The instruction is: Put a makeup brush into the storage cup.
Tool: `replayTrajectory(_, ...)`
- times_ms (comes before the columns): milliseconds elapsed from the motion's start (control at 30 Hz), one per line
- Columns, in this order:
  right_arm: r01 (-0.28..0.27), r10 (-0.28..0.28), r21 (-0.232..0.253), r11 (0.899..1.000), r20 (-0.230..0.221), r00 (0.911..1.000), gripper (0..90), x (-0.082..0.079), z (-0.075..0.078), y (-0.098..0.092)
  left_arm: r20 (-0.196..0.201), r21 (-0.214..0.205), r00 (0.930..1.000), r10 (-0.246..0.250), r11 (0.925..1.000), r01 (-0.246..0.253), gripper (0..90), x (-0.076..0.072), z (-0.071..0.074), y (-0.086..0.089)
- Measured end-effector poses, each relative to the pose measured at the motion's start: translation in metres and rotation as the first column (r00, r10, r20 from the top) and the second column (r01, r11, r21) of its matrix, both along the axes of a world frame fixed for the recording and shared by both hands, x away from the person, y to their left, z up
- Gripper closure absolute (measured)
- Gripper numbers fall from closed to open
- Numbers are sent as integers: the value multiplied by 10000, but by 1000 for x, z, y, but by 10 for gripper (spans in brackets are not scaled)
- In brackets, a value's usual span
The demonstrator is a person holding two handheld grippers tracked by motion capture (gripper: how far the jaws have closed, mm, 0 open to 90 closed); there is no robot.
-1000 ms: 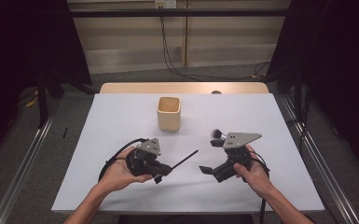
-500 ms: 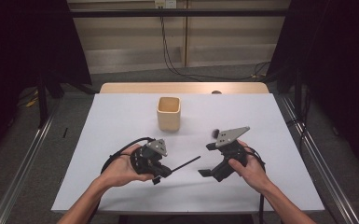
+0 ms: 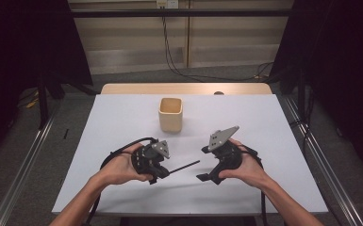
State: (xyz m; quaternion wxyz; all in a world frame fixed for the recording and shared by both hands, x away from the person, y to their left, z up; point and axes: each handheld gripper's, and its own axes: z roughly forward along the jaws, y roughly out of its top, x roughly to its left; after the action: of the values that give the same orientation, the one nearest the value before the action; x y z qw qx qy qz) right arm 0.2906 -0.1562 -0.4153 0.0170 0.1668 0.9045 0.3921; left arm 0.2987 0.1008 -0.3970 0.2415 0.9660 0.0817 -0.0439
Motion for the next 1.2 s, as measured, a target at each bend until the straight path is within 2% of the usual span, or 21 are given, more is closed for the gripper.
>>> replayTrajectory(67, -105, 103, -166, 9998, -118, 9999, 30, 1, 1, 3, -30, 221, 9999, -112, 9997, 112, 859, 1, 0, -2)
replayTrajectory(200, -449, 439, -569, 9974, -187, 9989, 45, 4, 6, 10, 29, 372, 9997, -247, 9990, 246, 859, 2, 0, -4)
replayTrajectory(233, -556, 544, -636, 9964, -210, 9983, 51, 5, 6, 11, -12, 563, 9995, -301, 9980, 301, 858, 2, 0, -6)
replayTrajectory(367, -784, 758, -1016, 9917, -289, 9967, 47, 8, 7, 17, -73, 857, 9992, -395, 9955, 400, 859, 3, -2, -9)
replayTrajectory(400, -839, 806, -1135, 9900, -337, 9962, 46, 9, 7, 18, -61, 763, 9995, -326, 9965, 330, 859, 3, -3, -10)
replayTrajectory(567, -1024, 960, -1517, 9831, -492, 9942, 43, 11, 2, 22, -276, 1163, 9986, -445, 9921, 475, 859, 4, -5, -15)
replayTrajectory(667, -1175, 1080, -1840, 9759, -611, 9923, 58, 12, -1, 24, -288, 1471, 9966, -771, 9858, 805, 859, 6, -5, -17)
replayTrajectory(733, -1233, 1118, -1954, 9730, -688, 9913, 67, 13, -2, 25, -290, 1496, 9967, -759, 9856, 794, 859, 6, -5, -18)
replayTrajectory(767, -1418, 1273, -2061, 9682, -819, 9885, 118, 14, -3, 25, -346, 1626, 9961, -815, 9829, 861, 859, 6, -6, -19)
replayTrajectory(800, -1503, 1333, -2182, 9643, -909, 9869, 143, 14, -4, 25, -343, 1603, 9970, -693, 9843, 739, 859, 5, -6, -20)
replayTrajectory(833, -1546, 1365, -2265, 9617, -938, 9862, 176, 14, -4, 25, -414, 1731, 9953, -877, 9804, 936, 859, 6, -6, -21)
replayTrajectory(867, -1647, 1497, -2359, 9577, -803, 9855, 243, 14, -5, 26, -376, 1748, 9957, -845, 9805, 898, 859, 5, -7, -22)
replayTrajectory(933, -1771, 1574, -2388, 9548, -995, 9825, 258, 15, -6, 26, -368, 1856, 9944, -988, 9771, 1039, 859, 5, -6, -23)
replayTrajectory(967, -1806, 1586, -2480, 9518, -1062, 9816, 273, 15, -6, 27, -389, 1760, 9948, -938, 9794, 992, 859, 4, -7, -24)
replayTrajectory(1033, -1901, 1641, -2597, 9468, -1187, 9793, 280, 16, -8, 28, -383, 1784, 9948, -945, 9789, 998, 859, 3, -7, -24)
replayTrajectory(1067, -1954, 1666, -2720, 9422, -1254, 9780, 290, 16, -9, 29, -419, 1898, 9929, -1116, 9748, 1176, 859, 4, -7, -24)
replayTrajectory(1200, -2216, 1855, -2818, 9335, -1492, 9713, 377, 17, -11, 30, -408, 1704, 9942, -995, 9798, 1050, 859, 2, -8, -25)
